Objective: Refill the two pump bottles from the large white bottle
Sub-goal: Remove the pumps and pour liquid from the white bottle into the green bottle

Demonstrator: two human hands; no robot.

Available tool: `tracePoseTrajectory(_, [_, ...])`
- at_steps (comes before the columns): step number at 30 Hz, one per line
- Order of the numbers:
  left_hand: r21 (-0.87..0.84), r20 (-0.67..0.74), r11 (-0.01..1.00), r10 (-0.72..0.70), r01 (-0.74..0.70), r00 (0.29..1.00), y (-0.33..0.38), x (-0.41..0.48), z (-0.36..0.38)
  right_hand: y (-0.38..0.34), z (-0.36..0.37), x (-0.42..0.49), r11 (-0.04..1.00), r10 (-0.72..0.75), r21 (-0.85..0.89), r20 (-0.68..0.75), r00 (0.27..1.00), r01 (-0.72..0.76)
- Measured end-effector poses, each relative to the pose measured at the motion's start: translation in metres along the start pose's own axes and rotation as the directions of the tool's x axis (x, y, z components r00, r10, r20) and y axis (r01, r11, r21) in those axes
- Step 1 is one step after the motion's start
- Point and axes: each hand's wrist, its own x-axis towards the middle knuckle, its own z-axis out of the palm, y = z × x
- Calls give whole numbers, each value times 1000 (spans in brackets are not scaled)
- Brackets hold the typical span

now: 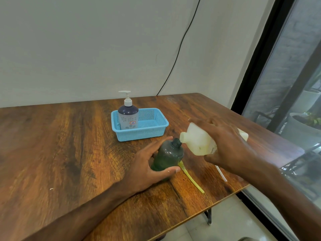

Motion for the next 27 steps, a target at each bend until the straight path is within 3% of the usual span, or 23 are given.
tracePoseTrajectory(27, [32, 1, 999, -3, 3, 1000, -4, 0, 2, 2, 1, 0, 1000, -12, -8, -8, 1000, 12])
